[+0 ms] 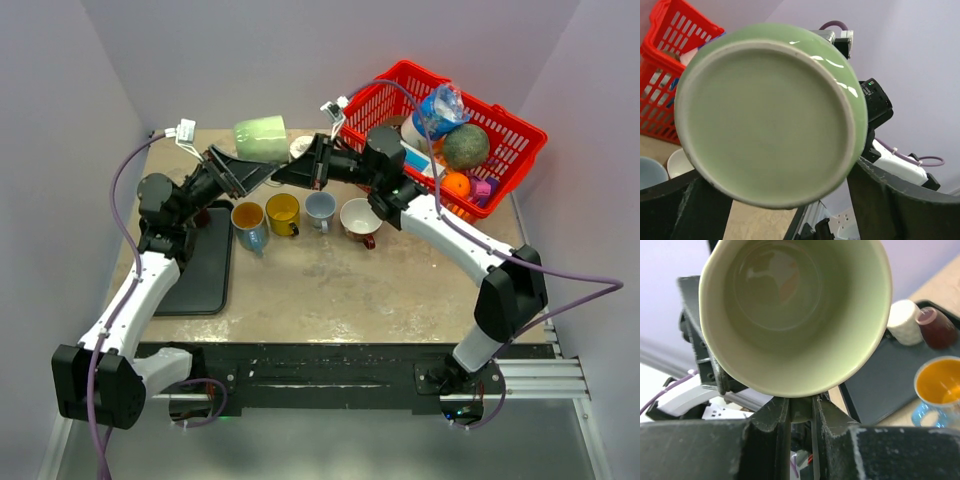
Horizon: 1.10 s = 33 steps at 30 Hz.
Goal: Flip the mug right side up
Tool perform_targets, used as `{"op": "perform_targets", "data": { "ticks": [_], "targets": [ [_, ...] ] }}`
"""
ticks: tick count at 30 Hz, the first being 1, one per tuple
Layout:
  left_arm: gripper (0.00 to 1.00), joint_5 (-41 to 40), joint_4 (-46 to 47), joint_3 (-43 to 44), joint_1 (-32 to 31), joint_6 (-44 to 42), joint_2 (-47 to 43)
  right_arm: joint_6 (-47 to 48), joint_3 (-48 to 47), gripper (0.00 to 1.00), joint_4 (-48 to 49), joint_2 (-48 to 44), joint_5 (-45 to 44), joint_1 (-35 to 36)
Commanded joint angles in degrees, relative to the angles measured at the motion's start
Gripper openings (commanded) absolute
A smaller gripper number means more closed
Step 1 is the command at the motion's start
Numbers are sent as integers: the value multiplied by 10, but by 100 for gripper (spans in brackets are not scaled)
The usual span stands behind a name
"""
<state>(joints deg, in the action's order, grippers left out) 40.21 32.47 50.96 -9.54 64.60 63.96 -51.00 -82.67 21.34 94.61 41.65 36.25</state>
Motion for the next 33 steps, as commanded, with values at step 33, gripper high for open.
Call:
{"op": "perform_targets", "data": {
  "ticks": [33],
  "targets": [
    [99, -462, -483, 84, -1, -337, -30, 224, 201, 0, -685, -290, -662, -63]
  ]
}}
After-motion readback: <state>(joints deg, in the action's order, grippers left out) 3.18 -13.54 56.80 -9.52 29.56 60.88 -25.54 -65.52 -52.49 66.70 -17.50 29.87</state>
